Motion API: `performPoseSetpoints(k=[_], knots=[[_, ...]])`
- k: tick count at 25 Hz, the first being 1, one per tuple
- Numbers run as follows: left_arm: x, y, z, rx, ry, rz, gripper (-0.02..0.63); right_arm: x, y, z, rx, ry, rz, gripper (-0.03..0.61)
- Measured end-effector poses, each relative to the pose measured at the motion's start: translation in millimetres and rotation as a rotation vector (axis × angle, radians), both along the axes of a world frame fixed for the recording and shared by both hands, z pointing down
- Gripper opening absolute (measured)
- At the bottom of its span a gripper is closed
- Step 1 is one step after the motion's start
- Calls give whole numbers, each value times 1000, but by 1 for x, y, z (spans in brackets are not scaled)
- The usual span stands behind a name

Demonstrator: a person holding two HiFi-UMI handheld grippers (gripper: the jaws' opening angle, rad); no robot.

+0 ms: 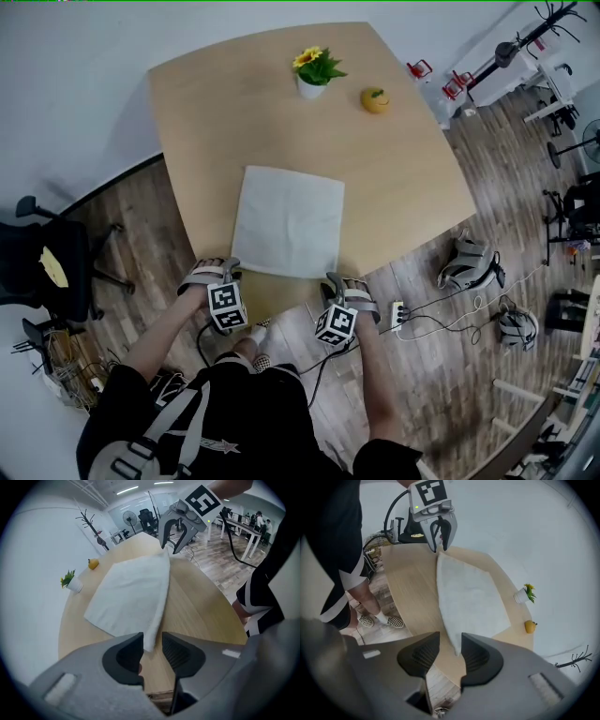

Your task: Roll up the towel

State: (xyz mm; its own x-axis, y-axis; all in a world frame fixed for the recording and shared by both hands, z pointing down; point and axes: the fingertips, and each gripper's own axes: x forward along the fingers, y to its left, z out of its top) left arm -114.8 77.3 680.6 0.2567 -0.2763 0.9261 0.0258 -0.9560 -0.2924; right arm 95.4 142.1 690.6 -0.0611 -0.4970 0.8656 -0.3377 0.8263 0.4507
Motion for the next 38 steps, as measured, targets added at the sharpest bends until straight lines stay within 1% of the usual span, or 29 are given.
performPoseSetpoints(k=[4, 7, 8, 11, 12, 15, 18, 25, 31, 35, 38], knots=[[-2, -4, 7, -9, -23, 5, 136, 3, -4, 7, -15, 11, 5, 147], [-6, -7, 14, -15, -56, 18, 135, 7, -7, 10, -29, 29, 15, 147], [-7, -8, 17, -15, -65, 24, 124, 8, -7, 11, -32, 34, 17, 142], [-8, -9, 20, -7, -73, 39, 77, 13, -9, 15, -22, 48, 18, 99], [-8, -9, 20, -7, -72, 42, 72, 14, -10, 16, -18, 52, 18, 62], [-7, -9, 20, -7, -64, 47, 53, 17, -10, 16, -10, 56, 22, 29], [-7, -7, 17, -14, -49, 47, 38, 18, -6, 14, -15, 42, 31, 25], [-8, 18, 10, -107, -21, 43, 32, 19, 16, 14, -56, 29, 26, 25], [-10, 42, 11, -153, -45, 55, 32, 16, 39, 17, -123, 2, 7, 25], [-10, 43, 12, -188, -54, 28, 34, 16, 41, 19, -160, -18, 6, 25], [-10, 37, 12, -214, -63, -2, 35, 16, 37, 18, -202, -51, 16, 26]])
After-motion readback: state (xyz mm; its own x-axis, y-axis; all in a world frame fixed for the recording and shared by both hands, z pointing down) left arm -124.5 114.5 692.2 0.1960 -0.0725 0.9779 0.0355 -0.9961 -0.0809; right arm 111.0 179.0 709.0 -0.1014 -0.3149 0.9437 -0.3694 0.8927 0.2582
